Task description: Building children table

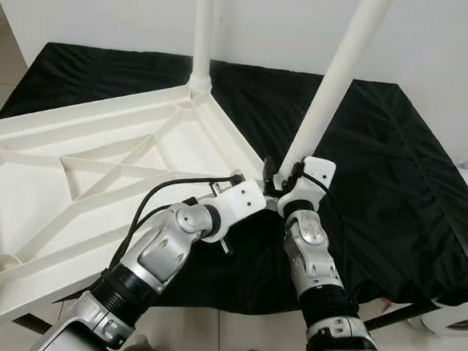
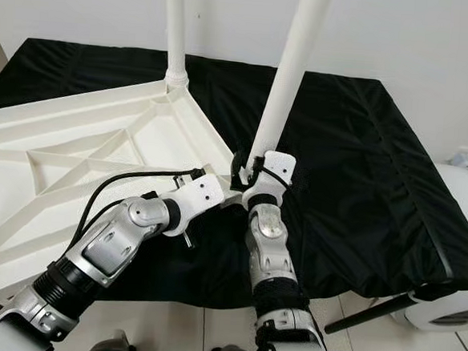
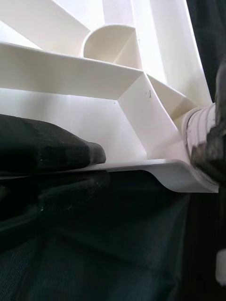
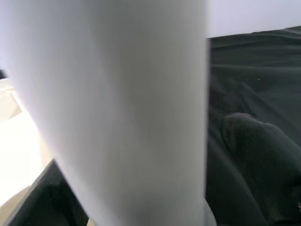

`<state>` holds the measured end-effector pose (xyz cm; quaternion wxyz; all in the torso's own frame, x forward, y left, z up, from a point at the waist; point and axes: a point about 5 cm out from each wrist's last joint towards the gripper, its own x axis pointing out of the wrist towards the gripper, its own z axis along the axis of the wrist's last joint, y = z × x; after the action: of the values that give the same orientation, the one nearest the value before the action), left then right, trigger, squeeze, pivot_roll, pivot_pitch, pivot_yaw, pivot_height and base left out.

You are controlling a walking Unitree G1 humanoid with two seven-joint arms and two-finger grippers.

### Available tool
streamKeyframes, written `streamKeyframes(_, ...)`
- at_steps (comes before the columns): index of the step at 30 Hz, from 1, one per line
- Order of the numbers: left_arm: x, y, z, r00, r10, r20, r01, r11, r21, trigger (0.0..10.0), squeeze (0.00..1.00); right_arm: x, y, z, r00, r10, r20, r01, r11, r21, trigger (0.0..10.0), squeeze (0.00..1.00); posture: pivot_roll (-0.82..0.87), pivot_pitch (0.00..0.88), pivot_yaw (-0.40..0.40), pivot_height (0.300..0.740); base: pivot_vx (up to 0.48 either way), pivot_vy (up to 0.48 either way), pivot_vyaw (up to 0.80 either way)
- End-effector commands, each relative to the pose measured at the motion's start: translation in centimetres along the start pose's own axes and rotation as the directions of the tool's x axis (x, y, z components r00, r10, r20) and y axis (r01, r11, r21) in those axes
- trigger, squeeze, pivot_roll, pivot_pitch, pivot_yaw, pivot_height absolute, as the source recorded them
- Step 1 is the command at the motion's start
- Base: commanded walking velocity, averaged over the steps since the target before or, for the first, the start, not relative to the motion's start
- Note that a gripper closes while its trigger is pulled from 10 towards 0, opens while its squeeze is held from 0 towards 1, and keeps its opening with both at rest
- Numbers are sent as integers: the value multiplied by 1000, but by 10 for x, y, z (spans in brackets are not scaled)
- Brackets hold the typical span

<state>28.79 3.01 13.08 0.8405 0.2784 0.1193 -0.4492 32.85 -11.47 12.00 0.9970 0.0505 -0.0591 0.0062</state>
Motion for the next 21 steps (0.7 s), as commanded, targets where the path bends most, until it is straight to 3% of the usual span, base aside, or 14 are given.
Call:
streamKeyframes(1,2,-12,14,995,-73,70,71,997,27,10000,0,-2,-5,4,999,-11,31,11,1000,-2,10000,1000,-6,0,-70,740,0,0,0)
streamKeyframes(2,2,-12,14,995,-73,69,71,997,27,10000,0,-4,-5,6,999,3,41,-4,1000,2,10000,1000,-8,0,-68,740,0,0,0)
streamKeyframes(3,2,-12,14,995,-71,67,69,997,25,10000,0,-7,-4,9,997,32,66,-32,999,13,10000,0,-10,2,-66,740,0,0,0)
streamKeyframes(15,4,-5,12,998,-27,52,27,1000,-11,10000,0,-28,-8,18,981,113,155,-123,991,56,10000,0,-17,11,-61,740,0,0,0)
streamKeyframes(16,4,-2,11,999,-14,53,16,999,-50,10000,1000,-32,-11,18,981,110,158,-120,991,58,10000,0,-20,11,-59,740,0,0,0)
streamKeyframes(21,3,5,12,999,13,52,-9,996,-83,10000,1000,-36,-18,19,983,82,162,-91,995,47,10000,0,-21,12,-54,740,0,0,0)
